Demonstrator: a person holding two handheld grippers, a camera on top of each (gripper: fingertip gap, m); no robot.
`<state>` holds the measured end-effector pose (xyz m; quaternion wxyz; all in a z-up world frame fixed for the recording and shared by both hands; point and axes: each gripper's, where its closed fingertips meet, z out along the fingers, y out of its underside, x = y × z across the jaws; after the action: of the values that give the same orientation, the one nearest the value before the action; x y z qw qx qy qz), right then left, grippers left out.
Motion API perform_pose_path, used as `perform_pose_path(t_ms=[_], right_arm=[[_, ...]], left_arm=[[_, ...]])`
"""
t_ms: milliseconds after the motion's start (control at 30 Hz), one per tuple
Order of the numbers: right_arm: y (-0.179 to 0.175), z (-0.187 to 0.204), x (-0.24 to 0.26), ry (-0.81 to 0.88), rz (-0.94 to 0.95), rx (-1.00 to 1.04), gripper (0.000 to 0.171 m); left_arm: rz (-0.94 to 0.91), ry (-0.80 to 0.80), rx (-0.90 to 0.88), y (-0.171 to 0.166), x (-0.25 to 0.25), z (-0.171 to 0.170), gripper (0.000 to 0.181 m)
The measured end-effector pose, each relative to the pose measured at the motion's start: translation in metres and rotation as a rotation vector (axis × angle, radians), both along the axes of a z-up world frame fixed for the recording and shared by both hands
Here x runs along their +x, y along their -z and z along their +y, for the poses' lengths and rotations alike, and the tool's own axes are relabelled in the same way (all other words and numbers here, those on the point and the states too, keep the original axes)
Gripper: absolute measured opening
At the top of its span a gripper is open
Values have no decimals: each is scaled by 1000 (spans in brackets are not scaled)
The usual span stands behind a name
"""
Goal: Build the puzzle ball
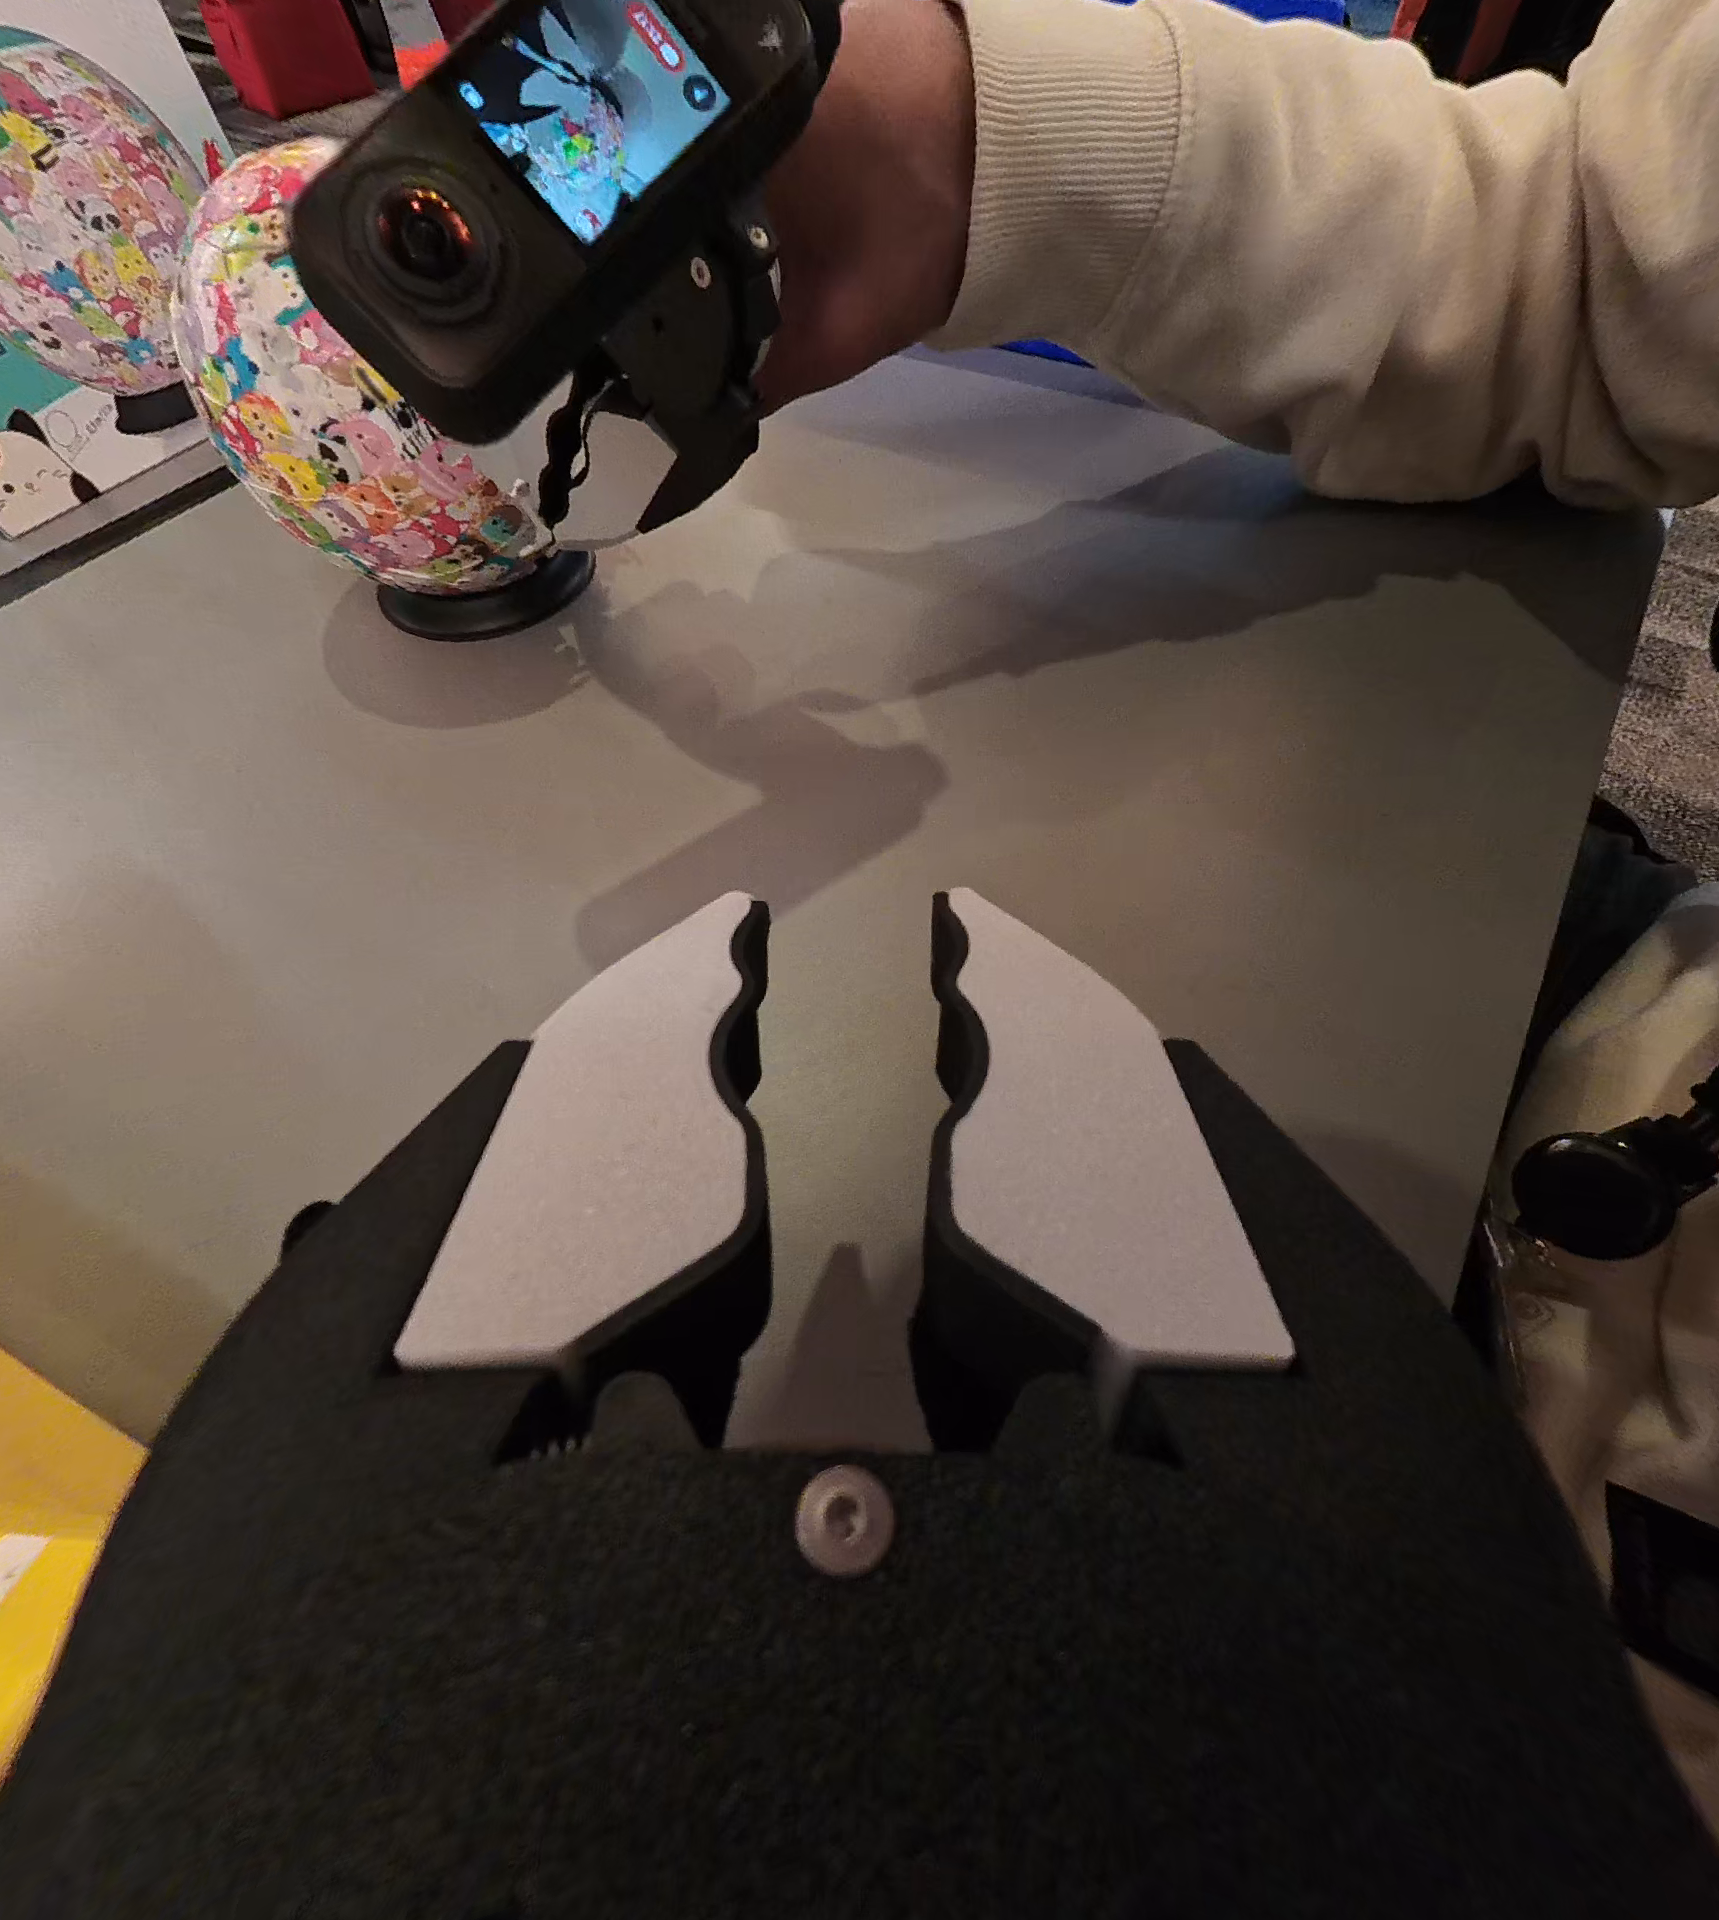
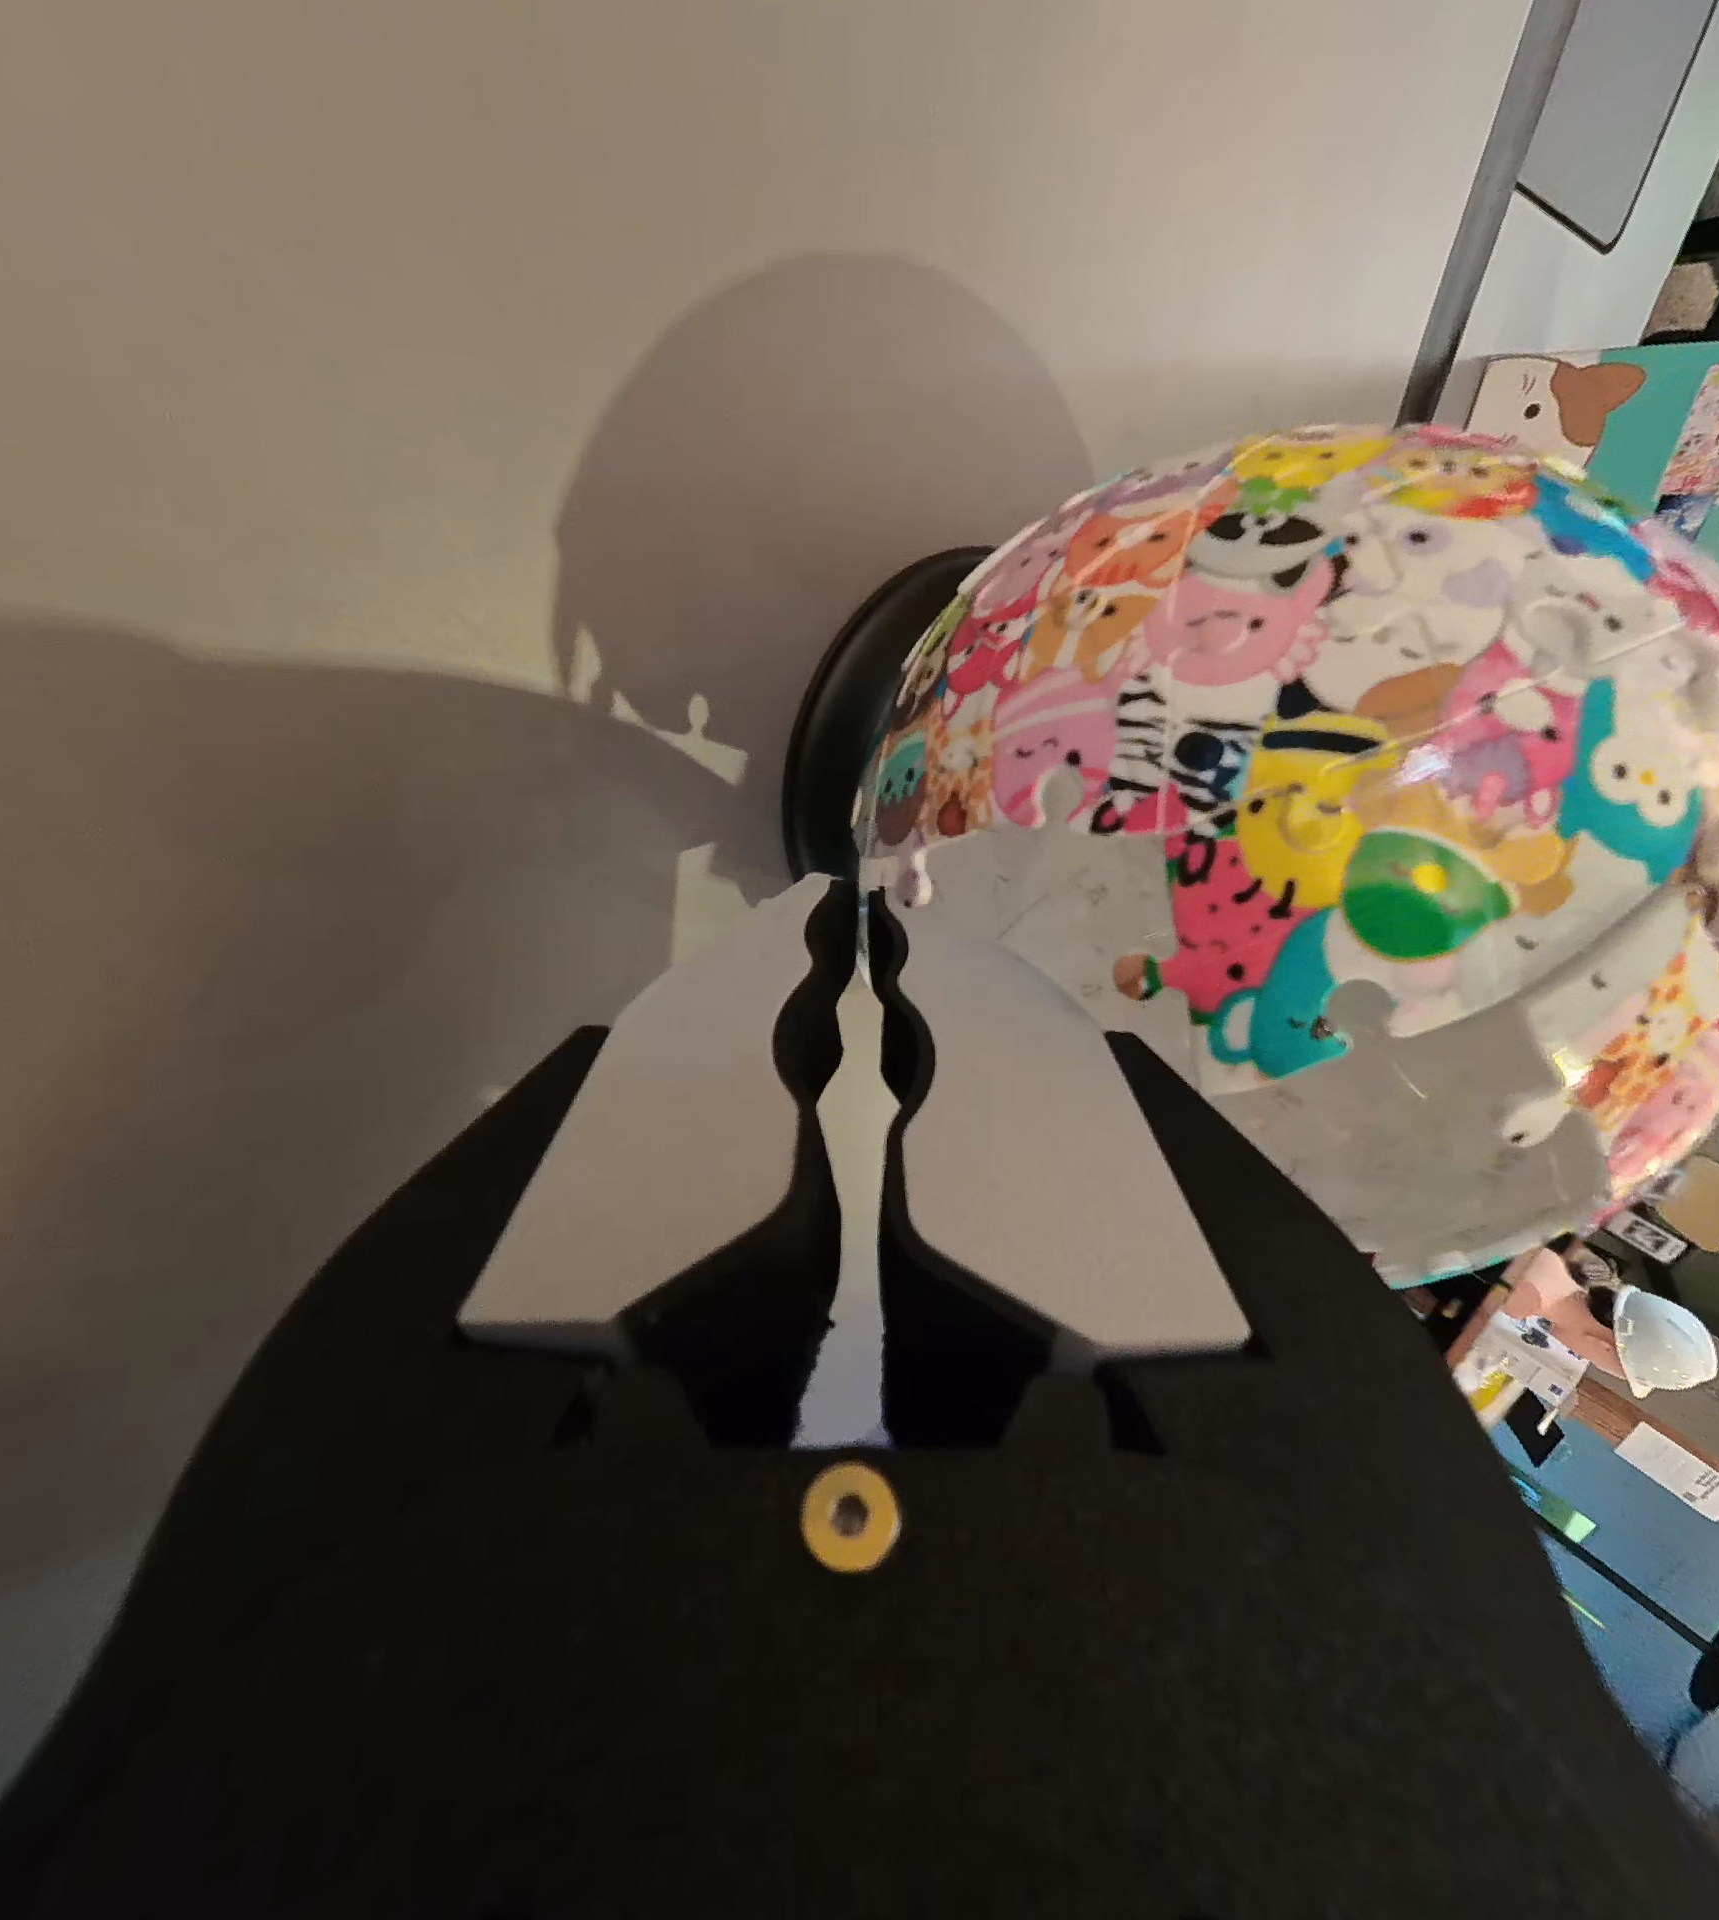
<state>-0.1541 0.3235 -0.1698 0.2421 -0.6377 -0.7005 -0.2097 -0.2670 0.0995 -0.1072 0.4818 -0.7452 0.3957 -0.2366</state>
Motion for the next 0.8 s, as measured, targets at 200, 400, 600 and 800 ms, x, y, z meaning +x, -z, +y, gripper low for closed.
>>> perform_pose_path(t_ms=[200,400,600,800], right_arm=[[0,-1,1,-2,-18,13,2],[2,-1,1,-5,-39,17,2],[2,-2,0,-15,-40,10,2],[3,-3,2,-21,-44,-9,2]], left_arm=[[-5,-1,-8,0,-1,0,29],[-6,-2,-5,-1,-2,0,29],[-6,-4,0,-2,-2,-1,29],[-7,0,-1,-2,-1,-1,29]])
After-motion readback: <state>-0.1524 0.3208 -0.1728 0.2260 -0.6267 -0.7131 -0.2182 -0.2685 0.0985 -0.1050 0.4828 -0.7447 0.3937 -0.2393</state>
